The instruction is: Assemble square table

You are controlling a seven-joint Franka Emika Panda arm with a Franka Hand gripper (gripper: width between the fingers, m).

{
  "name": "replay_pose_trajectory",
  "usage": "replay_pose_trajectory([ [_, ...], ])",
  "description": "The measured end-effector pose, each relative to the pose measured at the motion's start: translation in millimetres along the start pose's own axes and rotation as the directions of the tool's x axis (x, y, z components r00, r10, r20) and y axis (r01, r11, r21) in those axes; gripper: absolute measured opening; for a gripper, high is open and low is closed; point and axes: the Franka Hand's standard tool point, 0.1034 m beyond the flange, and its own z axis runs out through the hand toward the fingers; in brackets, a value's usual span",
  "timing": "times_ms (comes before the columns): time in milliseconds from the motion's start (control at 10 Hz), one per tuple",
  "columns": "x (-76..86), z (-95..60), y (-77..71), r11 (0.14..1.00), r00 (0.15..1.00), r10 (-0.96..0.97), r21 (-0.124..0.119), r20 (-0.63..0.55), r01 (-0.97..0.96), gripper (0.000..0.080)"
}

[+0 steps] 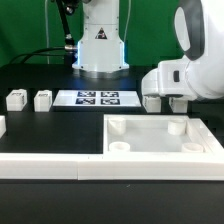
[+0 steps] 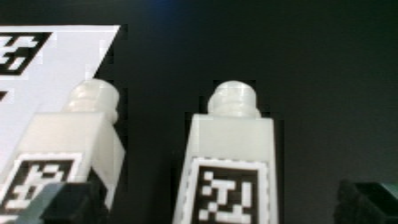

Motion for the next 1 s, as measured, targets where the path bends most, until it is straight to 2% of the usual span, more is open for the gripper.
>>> replay_pose_trajectory([
  [100,2.2,4.9,-4.2,1.000,1.000,0.017,0.013,0.009,-0.017,0.0648],
  [500,0.8,7.2,-15.6,1.000,1.000,0.007,-0.008,0.007,-0.007,0.0648],
  [900,1.6,9.6,-16.0,1.000,1.000,0.007,-0.009,0.009,-0.006,0.0622],
  [1000,1.6,9.7,-16.0,1.000,1.000,0.007,-0.009,0.010,-0.006,0.0446],
])
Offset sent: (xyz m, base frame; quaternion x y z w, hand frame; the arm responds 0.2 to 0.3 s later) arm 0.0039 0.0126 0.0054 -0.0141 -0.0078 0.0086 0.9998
